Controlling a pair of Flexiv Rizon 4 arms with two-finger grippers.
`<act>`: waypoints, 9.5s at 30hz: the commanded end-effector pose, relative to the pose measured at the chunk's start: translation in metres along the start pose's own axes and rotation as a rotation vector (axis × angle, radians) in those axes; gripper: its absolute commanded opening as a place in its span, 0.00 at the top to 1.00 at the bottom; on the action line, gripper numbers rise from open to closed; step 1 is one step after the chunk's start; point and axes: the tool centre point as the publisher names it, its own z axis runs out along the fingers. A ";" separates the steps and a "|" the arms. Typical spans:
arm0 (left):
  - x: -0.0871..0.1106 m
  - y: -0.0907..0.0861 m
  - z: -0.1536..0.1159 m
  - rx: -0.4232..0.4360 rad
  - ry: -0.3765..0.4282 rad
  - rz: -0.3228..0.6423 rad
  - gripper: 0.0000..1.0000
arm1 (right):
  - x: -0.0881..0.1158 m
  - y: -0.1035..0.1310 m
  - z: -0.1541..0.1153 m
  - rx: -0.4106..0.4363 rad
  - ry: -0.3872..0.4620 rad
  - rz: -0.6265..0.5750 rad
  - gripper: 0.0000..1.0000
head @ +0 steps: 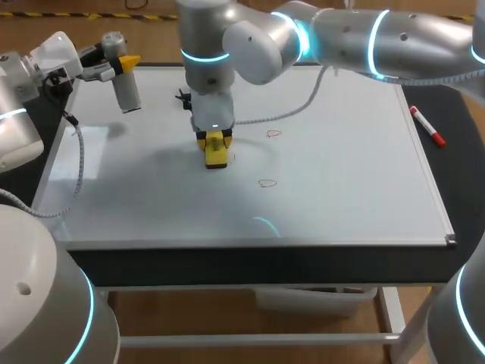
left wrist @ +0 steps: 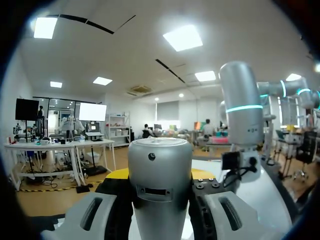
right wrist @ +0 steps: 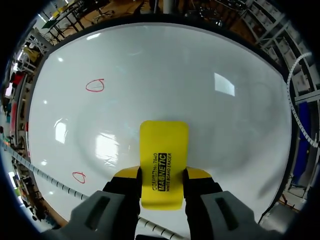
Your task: Pick up the inspection probe, press it on each red-marked spot on the whiteboard one by one, put down the probe, pick up the eraser, and wipe off all the red marks.
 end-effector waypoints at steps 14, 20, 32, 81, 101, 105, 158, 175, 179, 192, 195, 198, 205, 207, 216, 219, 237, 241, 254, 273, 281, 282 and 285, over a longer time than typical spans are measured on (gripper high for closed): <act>0.001 -0.001 0.000 0.000 -0.002 0.001 1.00 | 0.033 0.002 0.000 0.018 0.004 0.053 1.00; 0.001 -0.001 0.000 0.000 -0.002 0.001 1.00 | 0.034 0.003 -0.016 0.018 0.010 0.051 1.00; 0.001 -0.001 0.000 0.000 -0.002 0.001 1.00 | 0.070 -0.009 -0.040 0.042 0.013 0.102 1.00; 0.001 -0.001 0.000 0.000 -0.002 0.001 1.00 | 0.362 -0.005 -0.065 0.076 0.016 0.793 1.00; 0.001 -0.001 0.000 0.000 -0.002 0.001 1.00 | 0.382 -0.004 -0.060 0.063 0.021 0.844 1.00; 0.001 -0.001 0.000 0.000 -0.002 0.001 1.00 | 0.382 -0.004 -0.060 0.063 0.021 0.844 1.00; 0.155 0.005 0.105 0.001 0.493 -0.026 1.00 | 0.382 -0.004 -0.060 0.063 0.021 0.844 1.00; 0.200 0.012 0.163 0.002 0.581 -0.036 1.00 | 0.382 -0.004 -0.060 0.063 0.021 0.844 1.00; 0.207 0.016 0.179 -0.001 0.595 -0.039 1.00 | 0.382 -0.004 -0.060 0.063 0.021 0.844 1.00; 0.226 0.029 0.217 0.001 0.646 -0.040 1.00 | 0.382 -0.004 -0.060 0.063 0.021 0.844 1.00; 0.230 0.034 0.225 -0.003 0.667 -0.037 1.00 | 0.382 -0.004 -0.060 0.063 0.021 0.844 1.00; 0.235 0.036 0.233 0.000 0.682 -0.035 1.00 | 0.382 -0.004 -0.060 0.063 0.021 0.844 1.00; 0.241 0.043 0.248 0.007 0.700 -0.041 1.00 | 0.382 -0.004 -0.060 0.063 0.021 0.844 1.00; 0.241 0.044 0.250 0.010 0.701 -0.045 1.00 | 0.382 -0.004 -0.060 0.063 0.021 0.844 1.00; 0.240 0.047 0.256 0.039 0.703 -0.049 1.00 | 0.382 -0.004 -0.060 0.063 0.021 0.844 1.00; 0.241 0.048 0.258 0.039 0.704 -0.046 1.00 | 0.382 -0.004 -0.060 0.063 0.021 0.844 1.00; 0.241 0.061 0.261 0.033 0.692 -0.050 1.00 | 0.382 -0.004 -0.060 0.063 0.021 0.844 1.00; 0.241 0.064 0.261 0.031 0.690 -0.057 1.00 | 0.382 -0.004 -0.060 0.063 0.021 0.844 1.00; 0.242 0.065 0.262 0.028 0.694 -0.059 1.00 | 0.382 -0.004 -0.060 0.063 0.021 0.844 1.00; 0.242 0.068 0.263 0.015 0.703 -0.053 1.00 | 0.382 -0.004 -0.060 0.063 0.021 0.844 1.00; 0.242 0.068 0.263 0.012 0.707 -0.050 1.00 | 0.382 -0.004 -0.060 0.063 0.021 0.844 1.00; 0.242 0.068 0.263 0.012 0.707 -0.050 1.00 | 0.382 -0.004 -0.060 0.063 0.021 0.844 1.00; 0.242 0.068 0.263 0.012 0.706 -0.050 1.00 | 0.382 -0.004 -0.060 0.063 0.021 0.844 1.00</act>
